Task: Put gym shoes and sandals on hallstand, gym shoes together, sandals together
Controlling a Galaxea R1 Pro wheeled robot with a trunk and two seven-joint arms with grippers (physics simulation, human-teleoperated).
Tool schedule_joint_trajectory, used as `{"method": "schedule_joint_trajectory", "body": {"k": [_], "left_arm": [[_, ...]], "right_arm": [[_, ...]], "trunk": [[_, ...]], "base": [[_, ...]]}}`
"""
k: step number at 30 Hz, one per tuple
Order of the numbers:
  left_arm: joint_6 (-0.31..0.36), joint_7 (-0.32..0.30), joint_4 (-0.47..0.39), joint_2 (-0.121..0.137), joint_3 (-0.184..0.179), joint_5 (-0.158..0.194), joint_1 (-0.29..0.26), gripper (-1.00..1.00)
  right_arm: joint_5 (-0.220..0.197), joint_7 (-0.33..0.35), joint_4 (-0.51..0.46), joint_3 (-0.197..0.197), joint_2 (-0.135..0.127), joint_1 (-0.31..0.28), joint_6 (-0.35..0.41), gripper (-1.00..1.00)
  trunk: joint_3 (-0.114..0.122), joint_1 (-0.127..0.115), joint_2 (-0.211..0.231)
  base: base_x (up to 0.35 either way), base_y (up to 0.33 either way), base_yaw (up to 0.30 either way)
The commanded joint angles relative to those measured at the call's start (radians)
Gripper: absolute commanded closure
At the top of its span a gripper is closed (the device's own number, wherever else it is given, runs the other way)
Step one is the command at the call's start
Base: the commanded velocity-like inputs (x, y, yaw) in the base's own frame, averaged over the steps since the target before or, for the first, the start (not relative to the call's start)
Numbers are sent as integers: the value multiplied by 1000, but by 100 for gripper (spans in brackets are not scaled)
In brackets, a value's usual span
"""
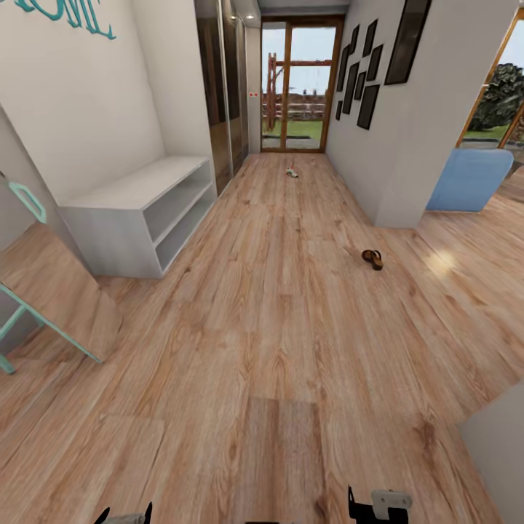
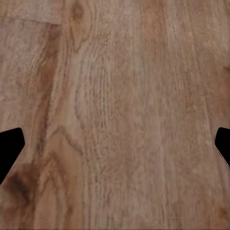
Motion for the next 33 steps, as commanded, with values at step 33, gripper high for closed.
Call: {"method": "schedule_joint_trajectory", "body": {"k": [33], "left_arm": [[-3, -5, 1, 0, 9, -7, -1, -100]], "right_arm": [[4, -9, 1, 5, 0, -1, -1, -100]], "trunk": [[-1, 0, 0]], "base": [[338, 0, 0]]}}
